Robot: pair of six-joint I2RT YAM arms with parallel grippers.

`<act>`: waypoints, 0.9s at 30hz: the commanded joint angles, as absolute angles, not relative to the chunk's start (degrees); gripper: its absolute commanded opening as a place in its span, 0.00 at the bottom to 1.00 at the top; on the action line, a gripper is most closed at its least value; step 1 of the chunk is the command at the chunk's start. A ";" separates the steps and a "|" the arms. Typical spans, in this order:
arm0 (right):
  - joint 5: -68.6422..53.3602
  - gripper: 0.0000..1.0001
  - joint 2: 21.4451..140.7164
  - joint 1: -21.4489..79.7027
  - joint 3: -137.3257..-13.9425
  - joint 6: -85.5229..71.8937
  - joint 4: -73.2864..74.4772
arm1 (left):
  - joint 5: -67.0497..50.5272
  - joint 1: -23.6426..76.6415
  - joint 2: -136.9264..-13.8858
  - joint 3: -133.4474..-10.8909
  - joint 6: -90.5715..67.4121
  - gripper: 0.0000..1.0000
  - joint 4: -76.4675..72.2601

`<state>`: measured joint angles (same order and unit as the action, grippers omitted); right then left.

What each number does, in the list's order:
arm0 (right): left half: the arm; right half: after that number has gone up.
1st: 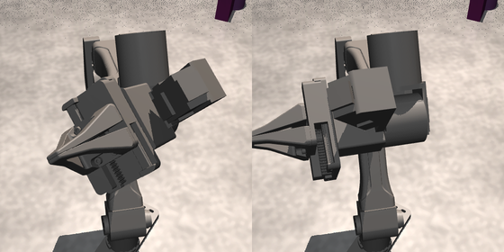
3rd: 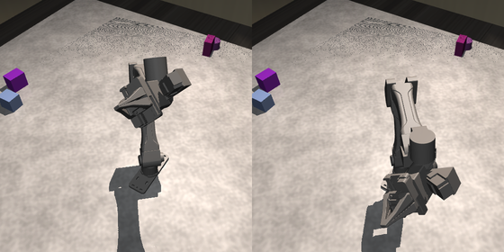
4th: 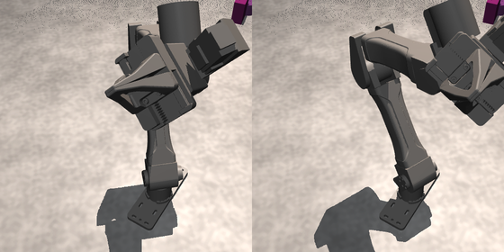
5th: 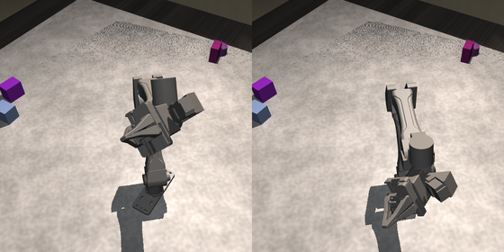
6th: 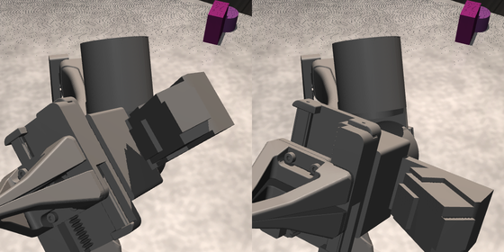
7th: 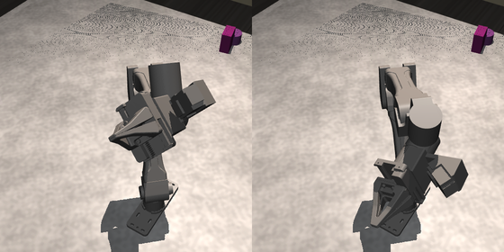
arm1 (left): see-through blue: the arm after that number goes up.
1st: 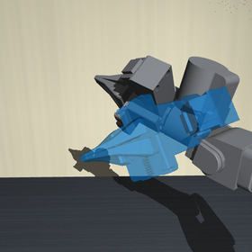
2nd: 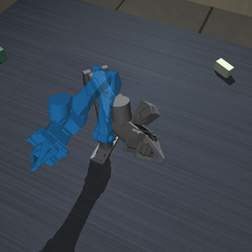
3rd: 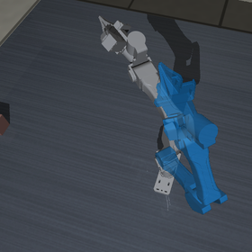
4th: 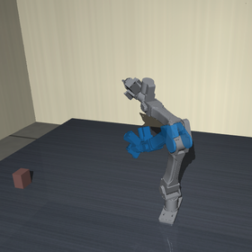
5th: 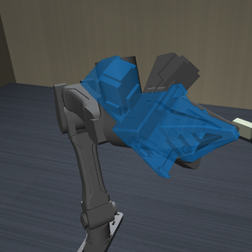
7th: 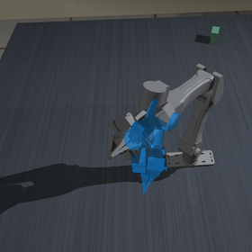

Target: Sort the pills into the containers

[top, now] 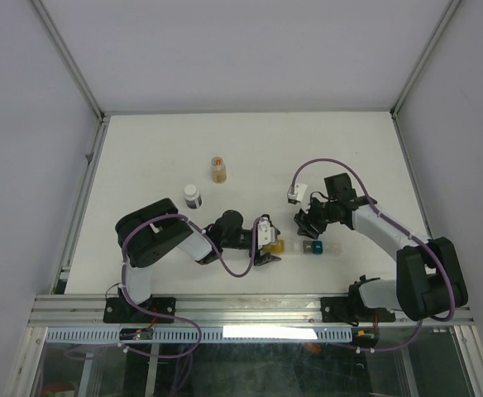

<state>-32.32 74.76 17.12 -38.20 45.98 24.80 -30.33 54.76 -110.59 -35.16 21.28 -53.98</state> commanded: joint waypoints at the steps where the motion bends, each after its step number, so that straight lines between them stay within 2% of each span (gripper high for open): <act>1: -35.09 0.56 72.51 17.11 -41.48 46.96 27.27 | -30.10 55.12 -108.32 -32.74 19.25 0.84 -60.08; 5: -36.71 0.59 71.27 16.64 -43.44 47.40 30.47 | -29.23 55.11 -105.02 -29.38 17.22 0.92 -65.44; 10: -38.12 0.61 68.62 16.37 -47.37 47.28 35.51 | -27.14 55.11 -96.69 -26.50 9.81 0.96 -66.88; 20: -46.51 0.64 66.14 16.36 -65.99 37.24 47.58 | -13.47 54.95 -73.14 -27.37 -8.53 0.99 -43.71; 23: -52.03 0.65 63.73 13.37 -63.84 36.05 45.68 | -8.95 54.70 -68.40 -28.71 -13.34 0.99 -36.91; 27: -61.82 0.68 59.29 6.25 -53.86 32.07 35.82 | -4.34 53.31 -62.95 -31.54 -16.52 0.99 -24.39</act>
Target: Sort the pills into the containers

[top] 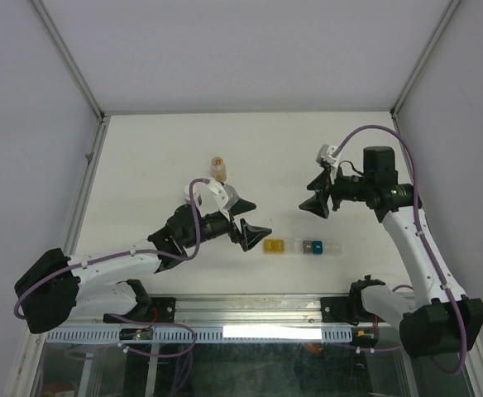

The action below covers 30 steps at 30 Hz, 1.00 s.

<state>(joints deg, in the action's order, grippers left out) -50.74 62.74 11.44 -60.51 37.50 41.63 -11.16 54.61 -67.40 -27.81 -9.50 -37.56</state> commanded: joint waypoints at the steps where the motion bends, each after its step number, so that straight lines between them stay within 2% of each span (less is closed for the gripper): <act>1: -62.24 0.69 58.71 5.71 -53.00 31.99 35.31 | -2.66 52.70 -61.80 -32.34 -16.98 0.99 -21.32; 7: -58.15 0.69 57.88 5.42 -51.26 30.33 33.05 | 8.35 46.85 -57.67 -37.98 -19.88 0.98 -3.83; 15: -54.25 0.69 54.50 5.28 -49.28 28.55 29.86 | 6.69 32.49 -63.63 -48.69 -19.32 0.96 9.06; 21: -54.27 0.69 54.58 5.34 -49.39 28.38 29.64 | 5.81 30.18 -75.18 -61.26 -16.37 0.97 18.07; 30: -52.79 0.69 53.79 5.35 -48.89 27.43 28.56 | 7.75 28.44 -80.48 -65.79 -14.07 0.96 22.46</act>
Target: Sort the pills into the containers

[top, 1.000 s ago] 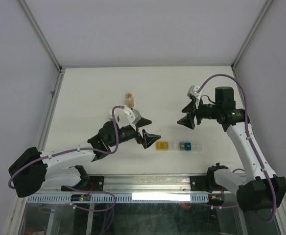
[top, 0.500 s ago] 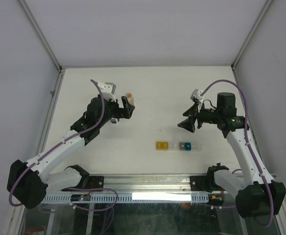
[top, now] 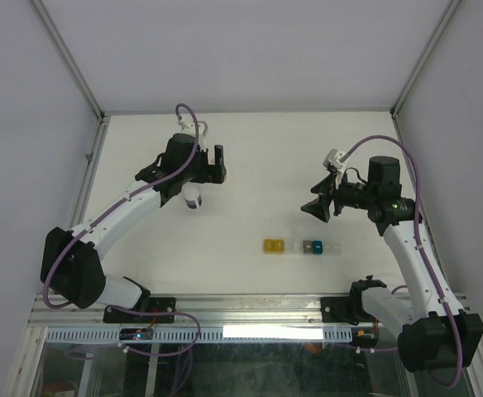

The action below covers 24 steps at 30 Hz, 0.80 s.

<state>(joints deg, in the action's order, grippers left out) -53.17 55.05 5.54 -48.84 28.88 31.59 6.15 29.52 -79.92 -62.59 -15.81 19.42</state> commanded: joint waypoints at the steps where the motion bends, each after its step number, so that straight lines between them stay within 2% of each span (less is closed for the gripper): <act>1: -52.95 0.69 53.72 5.34 -48.78 27.41 28.55 | 8.06 28.44 -80.73 -65.74 -14.47 0.96 23.09; 13: -53.83 0.68 52.13 5.79 -47.85 26.63 27.71 | 15.50 28.21 -79.26 -62.36 -19.20 0.98 23.37; 24: -53.65 0.68 52.89 8.17 -48.27 27.33 28.61 | 21.86 28.40 -75.61 -50.12 -29.04 0.95 17.00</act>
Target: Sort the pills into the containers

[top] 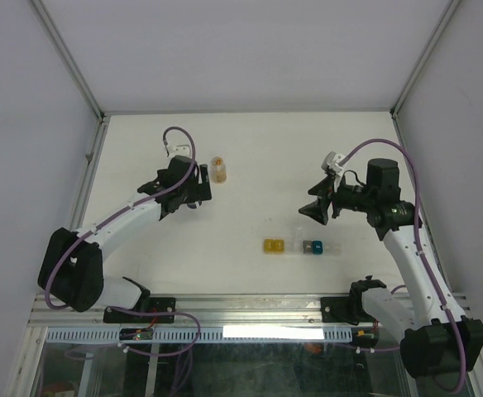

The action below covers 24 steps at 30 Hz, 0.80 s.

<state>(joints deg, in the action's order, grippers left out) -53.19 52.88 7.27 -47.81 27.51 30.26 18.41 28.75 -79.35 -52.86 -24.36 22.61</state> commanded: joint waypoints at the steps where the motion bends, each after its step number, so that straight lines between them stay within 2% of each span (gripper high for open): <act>1: -53.68 0.68 53.03 8.17 -48.25 27.33 28.65 | 22.44 28.47 -75.40 -48.89 -29.49 0.95 15.70; 6: -54.53 0.68 53.61 8.19 -48.23 27.33 28.74 | 26.35 28.54 -78.89 -46.45 -32.11 0.96 11.95; 14: -54.72 0.68 54.27 8.26 -48.06 27.65 28.78 | 32.03 30.22 -88.47 -51.16 -33.80 0.94 11.60; 17: -55.00 0.68 54.38 8.37 -48.10 27.68 28.83 | 33.85 30.69 -89.32 -51.37 -34.74 0.82 11.56; 20: -54.87 0.68 54.94 8.73 -48.31 27.77 29.01 | 34.91 30.80 -89.96 -51.64 -34.89 0.81 11.52; 24: -54.28 0.68 55.22 9.24 -48.46 28.21 29.35 | 34.82 30.85 -90.90 -52.54 -34.17 0.74 11.41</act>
<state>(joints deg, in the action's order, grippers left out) -53.41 55.16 8.58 -47.81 27.59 30.30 32.51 30.44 -90.08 -49.60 -33.56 14.52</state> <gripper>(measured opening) 0.685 0.765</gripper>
